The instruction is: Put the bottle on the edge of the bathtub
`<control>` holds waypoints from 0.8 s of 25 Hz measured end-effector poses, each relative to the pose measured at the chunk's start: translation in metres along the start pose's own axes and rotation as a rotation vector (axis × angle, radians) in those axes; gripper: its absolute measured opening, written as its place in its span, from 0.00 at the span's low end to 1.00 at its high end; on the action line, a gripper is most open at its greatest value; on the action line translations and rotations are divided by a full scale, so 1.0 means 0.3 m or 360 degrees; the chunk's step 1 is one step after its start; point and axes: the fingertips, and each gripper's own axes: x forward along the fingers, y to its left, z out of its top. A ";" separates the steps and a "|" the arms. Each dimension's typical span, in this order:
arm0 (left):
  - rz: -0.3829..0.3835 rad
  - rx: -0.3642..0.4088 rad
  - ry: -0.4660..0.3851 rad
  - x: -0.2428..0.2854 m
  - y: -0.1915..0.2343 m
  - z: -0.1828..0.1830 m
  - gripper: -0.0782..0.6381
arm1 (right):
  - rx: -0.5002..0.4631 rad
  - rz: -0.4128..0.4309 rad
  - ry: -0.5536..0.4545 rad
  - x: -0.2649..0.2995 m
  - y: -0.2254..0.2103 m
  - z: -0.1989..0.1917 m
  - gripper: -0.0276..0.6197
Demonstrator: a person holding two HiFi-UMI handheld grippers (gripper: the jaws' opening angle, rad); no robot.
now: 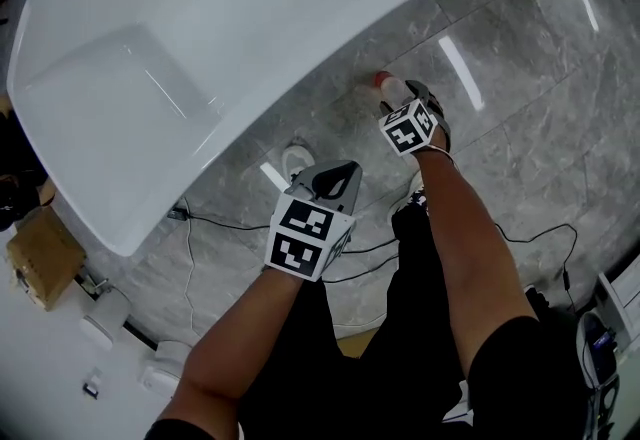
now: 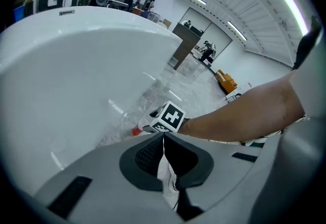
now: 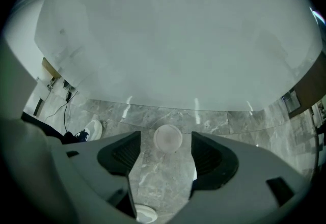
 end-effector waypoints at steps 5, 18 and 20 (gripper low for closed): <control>0.0021 0.0001 -0.0031 -0.106 -0.066 0.022 0.13 | 0.0057 0.0026 -0.0020 -0.202 0.023 0.007 0.49; 0.0166 0.0049 -0.0215 -0.422 -0.210 0.232 0.13 | 0.0390 0.0144 -0.0409 -0.946 0.091 0.148 0.49; 0.0170 0.0075 -0.0215 -0.482 -0.254 0.259 0.13 | 0.0451 0.0170 -0.0491 -1.096 0.107 0.178 0.49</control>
